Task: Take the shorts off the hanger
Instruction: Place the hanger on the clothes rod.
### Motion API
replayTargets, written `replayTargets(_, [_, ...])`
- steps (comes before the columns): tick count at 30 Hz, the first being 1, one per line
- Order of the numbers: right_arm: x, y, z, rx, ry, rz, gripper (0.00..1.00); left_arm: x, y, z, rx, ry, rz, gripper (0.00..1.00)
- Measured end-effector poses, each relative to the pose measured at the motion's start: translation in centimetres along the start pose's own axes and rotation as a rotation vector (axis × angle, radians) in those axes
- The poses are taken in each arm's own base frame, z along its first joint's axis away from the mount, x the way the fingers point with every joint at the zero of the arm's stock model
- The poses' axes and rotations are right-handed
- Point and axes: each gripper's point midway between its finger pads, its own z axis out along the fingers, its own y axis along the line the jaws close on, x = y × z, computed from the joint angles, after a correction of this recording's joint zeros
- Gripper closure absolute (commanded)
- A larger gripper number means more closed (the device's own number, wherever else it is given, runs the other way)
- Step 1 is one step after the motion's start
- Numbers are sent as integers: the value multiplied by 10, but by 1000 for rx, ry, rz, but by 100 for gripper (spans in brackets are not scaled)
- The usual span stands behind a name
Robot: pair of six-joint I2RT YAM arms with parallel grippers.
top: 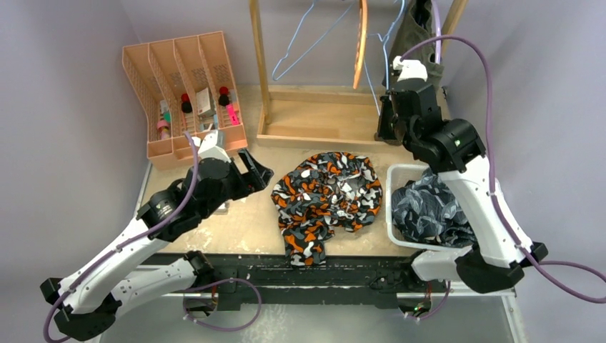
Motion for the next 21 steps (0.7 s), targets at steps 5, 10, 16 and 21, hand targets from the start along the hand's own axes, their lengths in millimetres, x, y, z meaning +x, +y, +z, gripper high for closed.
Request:
replayTargets(5, [-23, -4, 15, 24, 3, -41, 100, -1, 3, -5, 10, -8, -4, 15])
replayTargets(10, [-45, -10, 32, 65, -12, -50, 100, 1, 5, -6, 5, -4, 2, 15])
replayTargets(16, [-47, -29, 45, 124, 19, -62, 100, 3, 10, -7, -1, 0, 20, 14])
replayTargets(21, [-53, -41, 48, 141, 18, -75, 100, 5, 11, -6, -5, 5, 30, 14])
